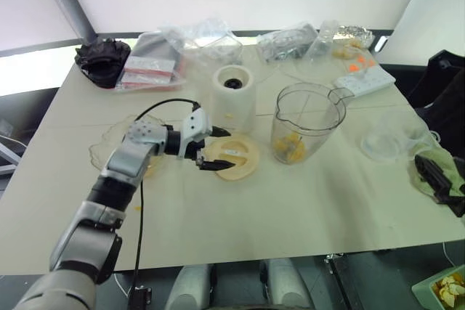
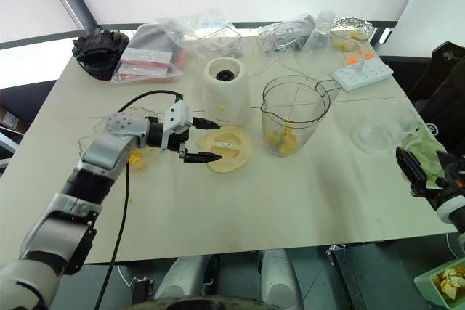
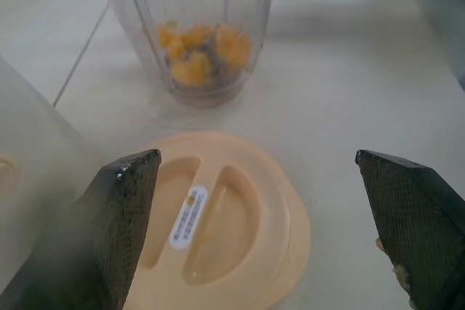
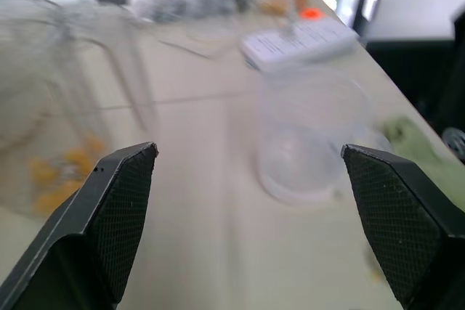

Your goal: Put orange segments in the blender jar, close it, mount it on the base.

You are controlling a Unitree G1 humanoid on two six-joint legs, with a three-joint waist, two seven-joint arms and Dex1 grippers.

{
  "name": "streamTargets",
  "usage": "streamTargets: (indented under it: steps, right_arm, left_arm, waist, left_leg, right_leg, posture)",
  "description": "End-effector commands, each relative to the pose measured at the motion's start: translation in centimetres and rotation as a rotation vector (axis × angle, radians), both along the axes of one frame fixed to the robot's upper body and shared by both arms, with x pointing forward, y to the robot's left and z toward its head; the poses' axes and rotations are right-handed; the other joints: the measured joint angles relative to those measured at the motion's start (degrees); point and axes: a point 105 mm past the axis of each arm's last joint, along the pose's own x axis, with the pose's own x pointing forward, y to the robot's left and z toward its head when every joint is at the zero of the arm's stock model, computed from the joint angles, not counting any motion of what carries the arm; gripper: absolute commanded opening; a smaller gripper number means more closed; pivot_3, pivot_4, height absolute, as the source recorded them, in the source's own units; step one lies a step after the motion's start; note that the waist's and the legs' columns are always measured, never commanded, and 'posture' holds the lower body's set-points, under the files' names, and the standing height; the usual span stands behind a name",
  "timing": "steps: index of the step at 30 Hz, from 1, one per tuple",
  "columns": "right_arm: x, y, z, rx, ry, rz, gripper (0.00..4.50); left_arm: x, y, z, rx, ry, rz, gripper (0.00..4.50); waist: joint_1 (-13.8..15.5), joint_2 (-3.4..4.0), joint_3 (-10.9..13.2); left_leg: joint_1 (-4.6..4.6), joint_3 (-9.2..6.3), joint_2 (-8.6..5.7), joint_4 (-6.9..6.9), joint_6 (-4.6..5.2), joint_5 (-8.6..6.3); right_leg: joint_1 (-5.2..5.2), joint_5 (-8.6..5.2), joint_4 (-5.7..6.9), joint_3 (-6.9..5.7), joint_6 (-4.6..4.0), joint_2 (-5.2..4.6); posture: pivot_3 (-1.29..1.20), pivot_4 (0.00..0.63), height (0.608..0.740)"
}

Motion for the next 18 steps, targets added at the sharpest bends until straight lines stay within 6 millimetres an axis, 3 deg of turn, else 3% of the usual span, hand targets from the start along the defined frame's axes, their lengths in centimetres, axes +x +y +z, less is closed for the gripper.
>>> streamTargets:
  steps: [1,3,6,18]
  right_arm:
    - [-0.4,3.7,2.5,0.005,-0.076,0.125,4.28]
    - [-0.5,5.2,3.1,0.0,-0.093,0.161,4.28]
    - [-0.5,6.3,3.5,-0.022,-0.098,0.178,4.28]
    - [-0.9,7.9,3.2,-0.04,-0.074,0.205,4.28]
  left_arm:
    - [1.3,0.2,-0.3,0.069,-0.034,-0.039,3.96]
    - [2.1,0.0,-0.6,0.102,-0.053,-0.044,3.19]
    - [3.6,-0.6,-0.6,0.122,-0.12,-0.009,1.63]
    - [4.5,-2.5,-2.6,0.223,-0.101,-0.008,1.63]
  waist:
    - [0.1,-0.1,0.0]
    - [0.2,-0.19,0.1]
    - [0.6,-0.59,0.2]
    - [1.4,-0.96,0.3]
  left_leg:
    - [-0.03,0.0,0.01,0.0,0.0,0.0]
    - [-0.08,-0.01,0.0,0.0,0.0,0.0]
    - [-0.14,-0.02,-0.02,0.03,0.0,0.0]
    - [-0.16,-0.02,0.0,0.04,0.04,-0.02]
  right_leg:
    - [0.0,0.0,0.0,-0.03,0.0,0.0]
    - [-0.01,0.01,-0.06,-0.03,0.01,-0.03]
    - [-0.01,0.02,-0.15,-0.01,0.06,-0.11]
    - [-0.03,0.14,-0.15,-0.03,0.27,-0.1]
  posture:
    - [0.0,0.15,0.74]
    - [0.0,0.15,0.74]
    - [0.0,0.15,0.74]
    - [0.0,0.15,0.74]
